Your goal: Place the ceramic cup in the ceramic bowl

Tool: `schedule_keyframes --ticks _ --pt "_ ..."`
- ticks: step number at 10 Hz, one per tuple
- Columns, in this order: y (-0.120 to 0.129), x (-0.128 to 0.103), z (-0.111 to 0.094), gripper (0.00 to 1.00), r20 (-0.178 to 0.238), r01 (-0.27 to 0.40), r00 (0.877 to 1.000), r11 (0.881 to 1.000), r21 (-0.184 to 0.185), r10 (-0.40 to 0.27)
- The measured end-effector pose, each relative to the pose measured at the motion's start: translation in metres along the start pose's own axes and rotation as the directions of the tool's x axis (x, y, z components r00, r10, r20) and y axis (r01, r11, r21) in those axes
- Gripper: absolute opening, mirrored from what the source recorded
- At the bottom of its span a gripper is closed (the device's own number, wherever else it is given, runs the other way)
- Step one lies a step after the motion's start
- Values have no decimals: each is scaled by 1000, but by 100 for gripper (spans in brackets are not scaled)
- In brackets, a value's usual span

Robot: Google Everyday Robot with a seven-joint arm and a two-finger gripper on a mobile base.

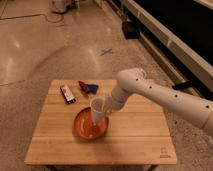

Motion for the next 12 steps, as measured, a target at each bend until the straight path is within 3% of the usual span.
schedule_keyframes --ticks 1,4,7,9,12 --pt "1 1 5 8 0 21 1000 1000 10 -21" --pt "9 4 22 39 1 79 997 996 42 -80" --pt "19 5 36 71 18 107 994 993 45 -108" --pt "23 5 41 80 25 124 992 991 47 -126" --pt "25 8 43 80 7 141 990 988 63 -142"
